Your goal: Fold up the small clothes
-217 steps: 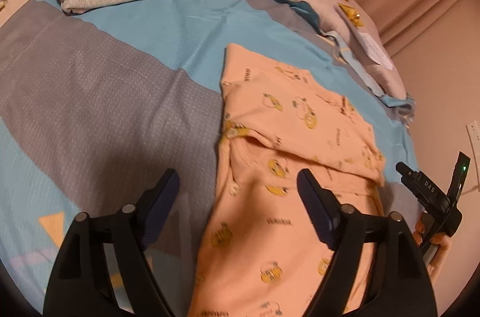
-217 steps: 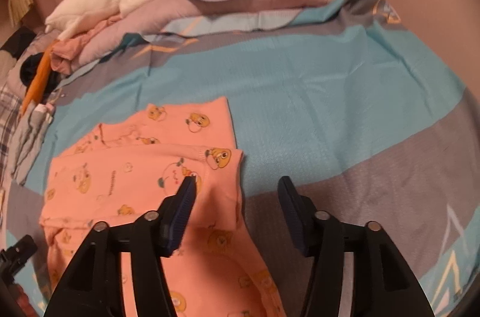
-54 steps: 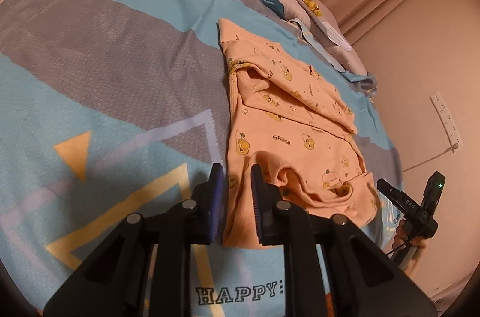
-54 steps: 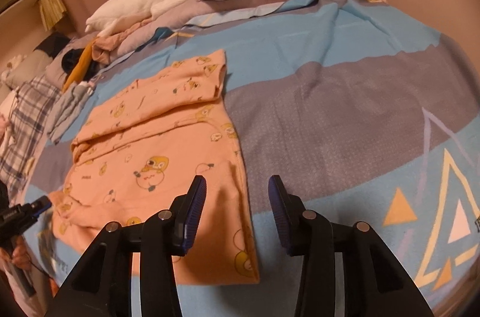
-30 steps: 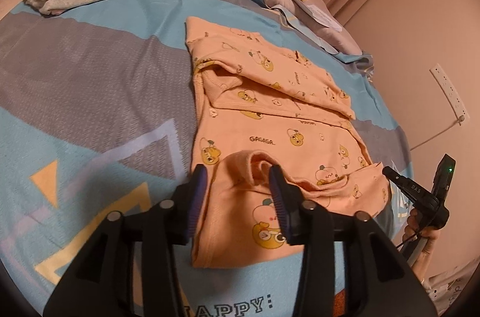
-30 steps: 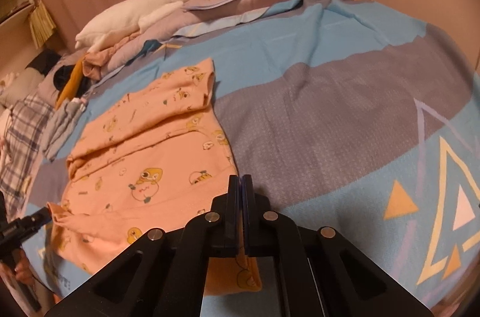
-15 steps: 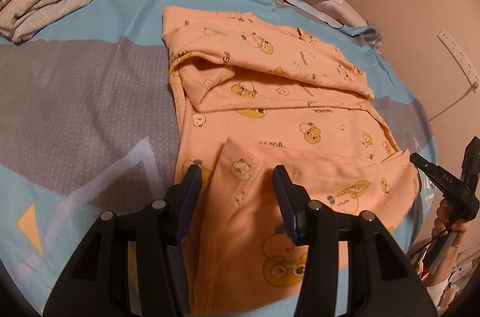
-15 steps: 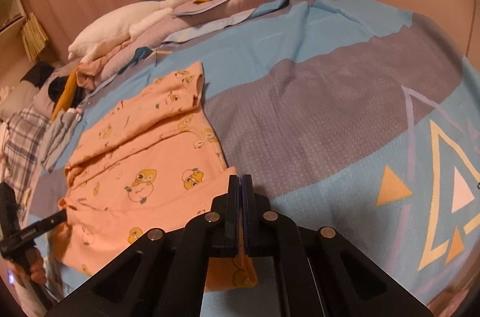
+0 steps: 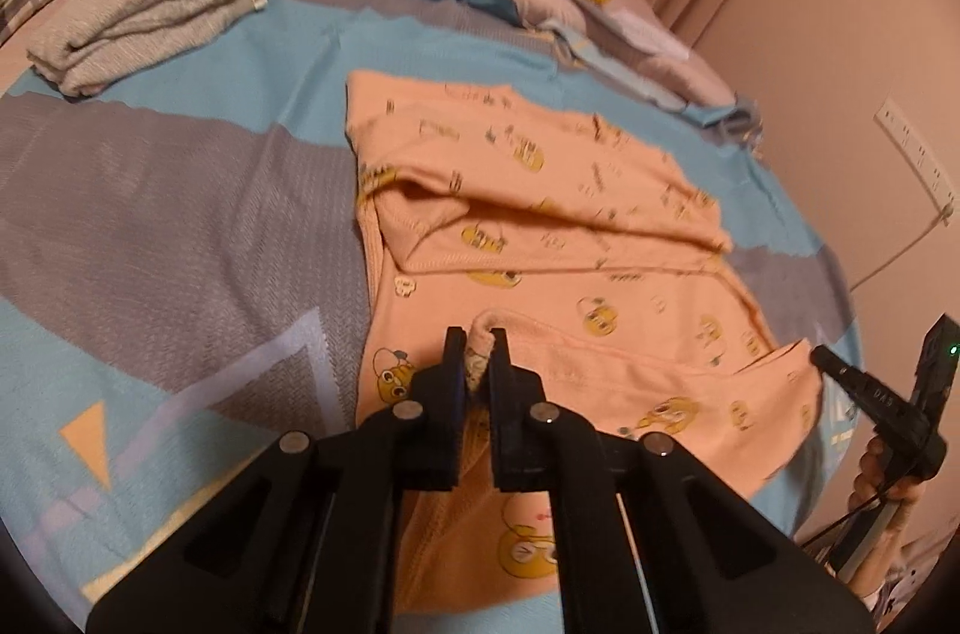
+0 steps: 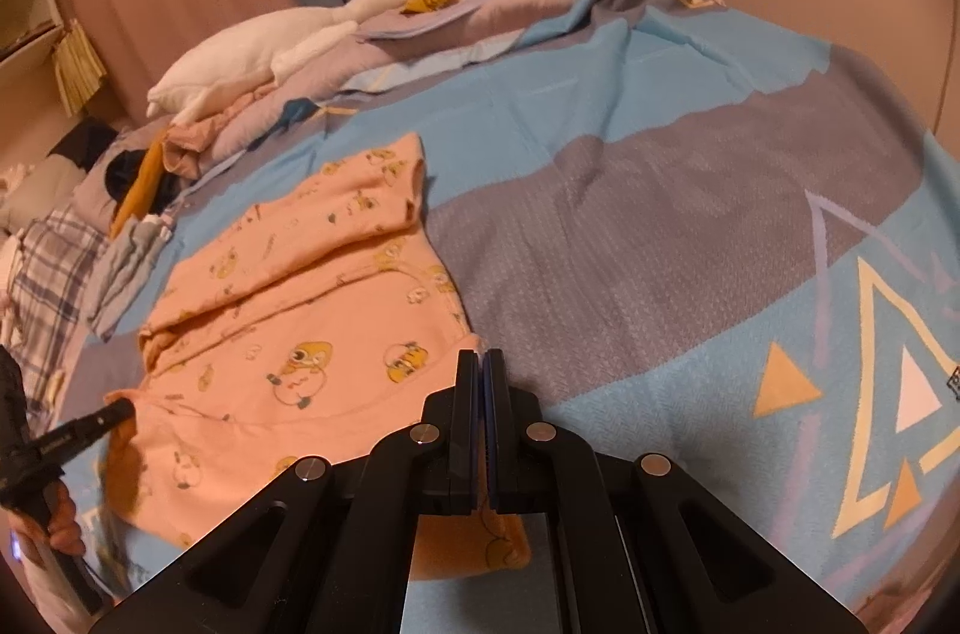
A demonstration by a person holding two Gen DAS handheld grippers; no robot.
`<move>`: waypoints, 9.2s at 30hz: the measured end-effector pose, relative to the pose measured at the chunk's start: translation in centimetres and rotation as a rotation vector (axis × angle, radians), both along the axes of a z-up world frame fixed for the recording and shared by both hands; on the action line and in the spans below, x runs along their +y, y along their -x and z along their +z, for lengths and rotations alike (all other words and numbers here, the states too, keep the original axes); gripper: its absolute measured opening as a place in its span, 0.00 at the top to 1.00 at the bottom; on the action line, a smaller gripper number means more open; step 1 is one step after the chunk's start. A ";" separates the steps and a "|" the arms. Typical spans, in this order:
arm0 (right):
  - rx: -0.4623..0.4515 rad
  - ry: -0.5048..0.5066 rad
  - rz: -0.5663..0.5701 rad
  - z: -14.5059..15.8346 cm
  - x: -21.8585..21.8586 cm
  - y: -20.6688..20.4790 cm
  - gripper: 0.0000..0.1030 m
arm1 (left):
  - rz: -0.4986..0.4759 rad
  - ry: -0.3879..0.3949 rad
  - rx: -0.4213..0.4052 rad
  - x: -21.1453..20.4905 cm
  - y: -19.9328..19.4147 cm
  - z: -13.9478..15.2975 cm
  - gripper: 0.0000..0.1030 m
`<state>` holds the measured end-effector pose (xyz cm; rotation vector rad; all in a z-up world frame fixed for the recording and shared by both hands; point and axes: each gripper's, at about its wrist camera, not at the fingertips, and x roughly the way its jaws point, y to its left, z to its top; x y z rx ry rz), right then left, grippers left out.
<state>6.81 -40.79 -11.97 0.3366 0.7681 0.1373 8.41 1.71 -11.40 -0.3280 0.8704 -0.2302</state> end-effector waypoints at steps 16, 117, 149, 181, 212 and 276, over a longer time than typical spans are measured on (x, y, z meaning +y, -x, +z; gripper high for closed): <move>-0.137 -0.037 0.049 4.9 0.3 1.6 0.98 | 0.096 0.127 -0.167 1.8 4.1 6.6 0.96; 0.070 0.081 -0.022 0.9 3.8 -5.5 0.37 | 0.220 0.104 0.115 3.3 -2.3 -2.0 0.20; 0.052 -0.202 0.001 -1.5 4.7 -7.9 0.93 | 0.211 0.340 0.042 2.0 -5.1 -2.0 0.93; 0.055 -0.067 -0.003 -0.8 4.3 1.4 0.93 | 0.150 0.122 0.151 -0.1 5.4 -1.8 0.84; -0.064 -0.030 0.089 2.9 7.2 0.4 0.93 | -0.087 0.143 0.200 -8.6 1.3 -4.3 0.77; -0.018 -0.008 0.560 3.0 20.2 -0.1 0.93 | -0.079 0.556 0.194 1.0 -5.4 1.1 0.22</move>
